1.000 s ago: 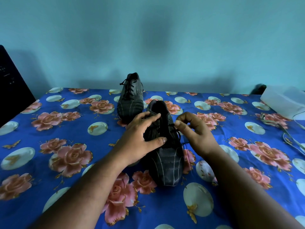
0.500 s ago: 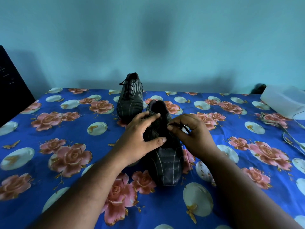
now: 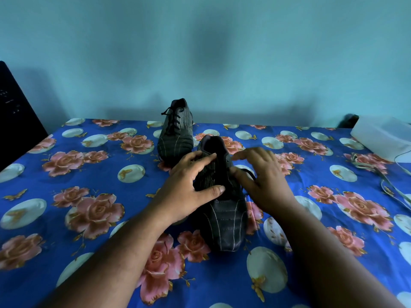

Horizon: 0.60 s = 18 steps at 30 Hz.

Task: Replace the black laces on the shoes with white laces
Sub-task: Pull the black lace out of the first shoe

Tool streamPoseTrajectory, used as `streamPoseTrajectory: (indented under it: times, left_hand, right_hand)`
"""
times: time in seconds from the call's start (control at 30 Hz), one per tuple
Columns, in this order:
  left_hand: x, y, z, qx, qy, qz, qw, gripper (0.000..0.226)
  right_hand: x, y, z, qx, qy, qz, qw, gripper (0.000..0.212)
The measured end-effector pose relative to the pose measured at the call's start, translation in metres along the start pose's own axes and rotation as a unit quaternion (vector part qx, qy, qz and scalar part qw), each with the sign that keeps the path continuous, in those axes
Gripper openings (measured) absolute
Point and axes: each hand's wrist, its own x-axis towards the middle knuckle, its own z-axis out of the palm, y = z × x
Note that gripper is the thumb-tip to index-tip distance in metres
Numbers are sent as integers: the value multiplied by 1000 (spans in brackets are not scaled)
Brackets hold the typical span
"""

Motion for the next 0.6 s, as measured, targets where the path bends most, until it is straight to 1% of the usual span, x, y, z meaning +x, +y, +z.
streamPoseTrajectory:
  times: [0.03,0.1,0.2,0.23,0.3,0.37,0.43,0.47,0.5,0.6]
  left_hand:
    - [0,0,0,0,0,2,1000,85]
    - [0,0,0,1,1,4,1000,85]
    - [1,-1,2,3,9,3,1000,84]
    - [1,-1,2,4,10,1,1000,84]
    - [1,-2,2,4,8,-1,1000,83]
    - [1,-2,1,2,6,0,1000,82]
    - [0,-2,2,-5,2,-1,1000,81]
    - [0,-2,2,-7,2,-1,1000,80]
    - [0,-2,2,-7,1,-1,1000,80]
    - [0,-2,2,-6,0,-3,1000,82]
  right_hand:
    - [1,-3,2,-16,-11,-16,1000,30]
    - [3,-6,4,-38,-6,-34,999,26]
    - [2,-5,4,5,29,-50,998,11]
    - [2,-4,3,40,53,-33,997,8]
    - [5,-2,-2,110,110,51,987,15]
    - [8,7,-6,127,139,133,973,19]
    - [8,17,-5,85,97,166,978,21]
    - [6,20,-3,59,66,160,983,20]
    - [4,19,-1,41,43,139,989,21]
    - [2,9,2,10,15,33,999,36]
